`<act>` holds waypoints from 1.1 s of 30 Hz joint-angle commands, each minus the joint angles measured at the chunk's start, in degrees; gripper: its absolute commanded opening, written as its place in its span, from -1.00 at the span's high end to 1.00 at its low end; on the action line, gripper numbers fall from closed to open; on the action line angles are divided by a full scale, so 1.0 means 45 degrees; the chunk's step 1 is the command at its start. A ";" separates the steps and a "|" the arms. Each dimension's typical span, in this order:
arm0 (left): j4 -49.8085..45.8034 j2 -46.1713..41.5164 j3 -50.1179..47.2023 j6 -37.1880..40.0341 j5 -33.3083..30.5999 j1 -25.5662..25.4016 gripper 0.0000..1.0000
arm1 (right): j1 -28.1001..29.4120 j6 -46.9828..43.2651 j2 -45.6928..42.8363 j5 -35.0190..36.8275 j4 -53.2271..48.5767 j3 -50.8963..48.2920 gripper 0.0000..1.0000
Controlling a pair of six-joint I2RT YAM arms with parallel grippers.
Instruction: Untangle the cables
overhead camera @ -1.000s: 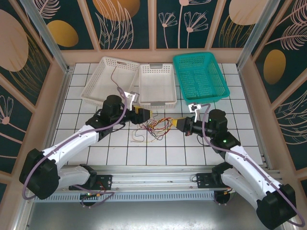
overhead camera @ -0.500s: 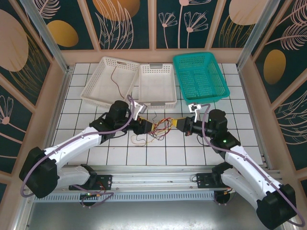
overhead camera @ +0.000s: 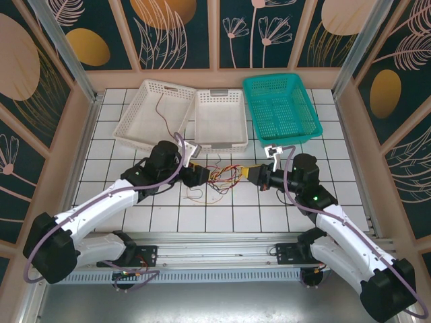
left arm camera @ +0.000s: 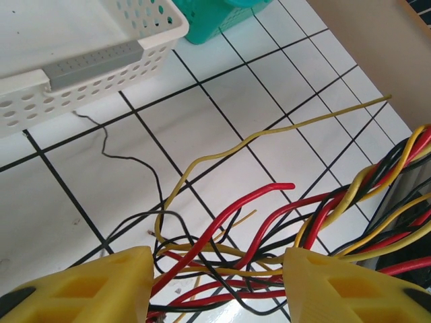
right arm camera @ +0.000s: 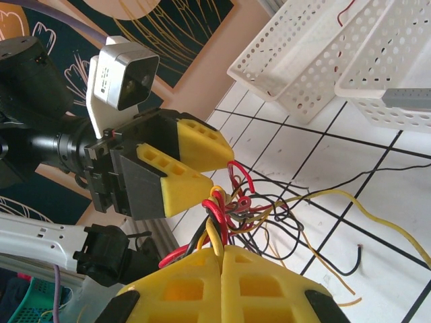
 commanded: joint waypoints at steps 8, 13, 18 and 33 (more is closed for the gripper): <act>-0.0659 0.0315 0.0352 0.0479 -0.0203 -0.0033 -0.05 | 0.0180 -0.0100 -0.0309 -0.0158 0.0623 0.0224 1.00; -0.0755 0.0479 0.0650 0.0526 -0.0894 -0.0042 -0.02 | 0.0297 -0.0103 -0.0380 -0.0334 0.0680 0.0190 1.00; -0.0798 0.0635 0.0870 0.0556 -0.1737 -0.0040 -0.01 | 0.0421 -0.0105 -0.0370 -0.0442 0.0799 0.0140 1.00; -0.0525 0.0790 0.0597 0.0482 -0.0561 -0.0048 0.06 | 0.0527 -0.0126 -0.0487 -0.0100 0.0719 0.0195 1.00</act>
